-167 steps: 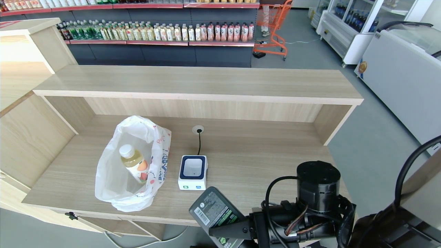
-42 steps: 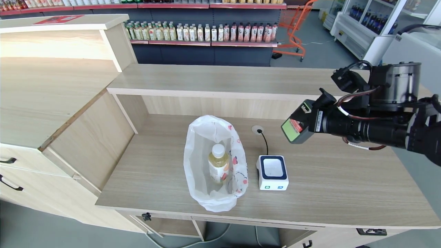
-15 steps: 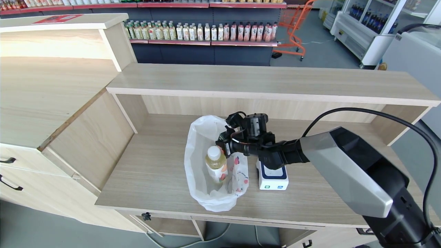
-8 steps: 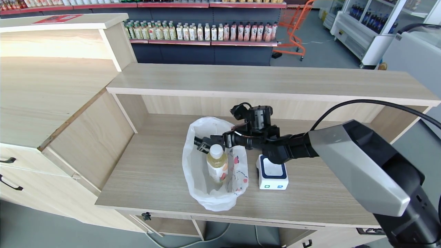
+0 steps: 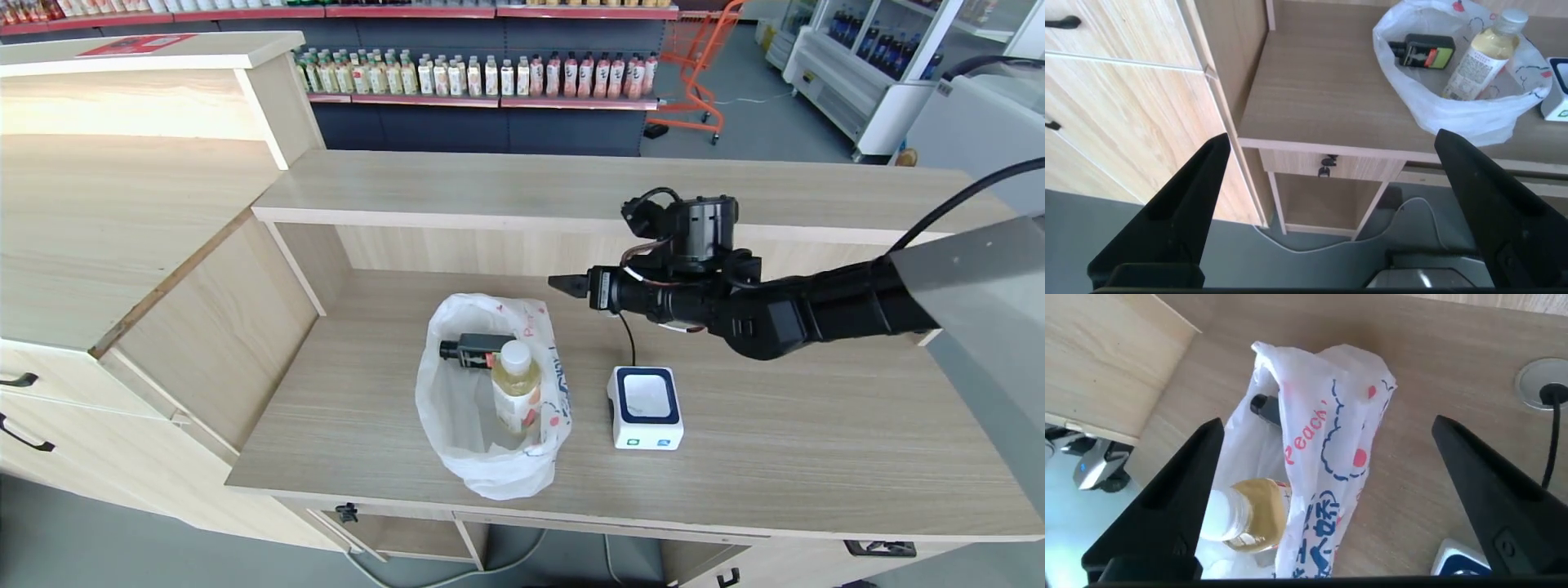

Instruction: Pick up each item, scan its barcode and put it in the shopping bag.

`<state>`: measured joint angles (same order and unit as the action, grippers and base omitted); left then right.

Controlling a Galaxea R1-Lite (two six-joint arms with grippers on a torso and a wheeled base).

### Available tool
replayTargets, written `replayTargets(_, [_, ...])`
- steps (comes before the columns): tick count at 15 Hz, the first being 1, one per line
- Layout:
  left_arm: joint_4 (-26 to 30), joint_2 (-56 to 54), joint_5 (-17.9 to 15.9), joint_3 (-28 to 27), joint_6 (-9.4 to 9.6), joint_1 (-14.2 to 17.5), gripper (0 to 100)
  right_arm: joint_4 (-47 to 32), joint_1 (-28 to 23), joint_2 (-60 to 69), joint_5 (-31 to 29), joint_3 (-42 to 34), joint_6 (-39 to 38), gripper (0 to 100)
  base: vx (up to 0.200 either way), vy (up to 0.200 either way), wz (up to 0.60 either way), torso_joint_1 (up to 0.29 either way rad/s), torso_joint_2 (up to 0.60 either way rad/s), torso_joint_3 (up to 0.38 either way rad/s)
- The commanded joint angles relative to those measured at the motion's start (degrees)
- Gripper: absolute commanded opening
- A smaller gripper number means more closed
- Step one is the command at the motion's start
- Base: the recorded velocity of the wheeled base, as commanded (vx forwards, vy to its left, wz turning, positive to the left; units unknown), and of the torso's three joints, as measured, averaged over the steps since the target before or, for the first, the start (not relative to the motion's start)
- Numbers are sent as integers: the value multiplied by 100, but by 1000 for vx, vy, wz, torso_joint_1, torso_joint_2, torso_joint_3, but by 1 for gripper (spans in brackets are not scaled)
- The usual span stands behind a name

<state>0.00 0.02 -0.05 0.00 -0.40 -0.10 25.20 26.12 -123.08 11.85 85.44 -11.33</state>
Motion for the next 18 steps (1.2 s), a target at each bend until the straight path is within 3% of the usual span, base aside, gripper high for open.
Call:
replayTargets(1, [0, -2, 5, 0, -4, 1, 100, -6, -406, 1365, 2, -863, -159, 100, 0, 0, 0, 0, 0, 0])
replayTargets(4, [0, -2, -4, 0, -4, 1, 100, -384, -1101, 3088, -16, -2243, -89, 100, 0, 0, 0, 0, 0, 0])
replayTargets(9, [0, -2, 5, 0, -4, 1, 100, -885, -2859, 6340, -403, -5161, 878, 100, 0, 0, 0, 0, 0, 0])
replayTargets(12, [0, -2, 5, 0, -4, 1, 100, -885, -3017, 8827, -1176, -7288, 904, 100, 0, 0, 0, 0, 0, 0])
replayTargets(14, [0, -2, 5, 0, -4, 1, 100, -1008, -3008, 10418, -1194, -8404, 957, 100, 0, 0, 0, 0, 0, 0])
replayTargets(16, [0, -2, 5, 0, -4, 1, 100, -2186, -3184, 11692, -1246, -8544, 1150, 100, 0, 0, 0, 0, 0, 0])
replayTargets(17, [0, -2, 5, 0, -4, 1, 100, -2581, -3193, 11719, -1361, -8527, 860, 100, 0, 0, 0, 0, 0, 0])
replayTargets(18, [0, -2, 5, 0, -4, 1, 100, -2467, -3193, 11754, -1387, -8544, 737, 100, 0, 0, 0, 0, 0, 0])
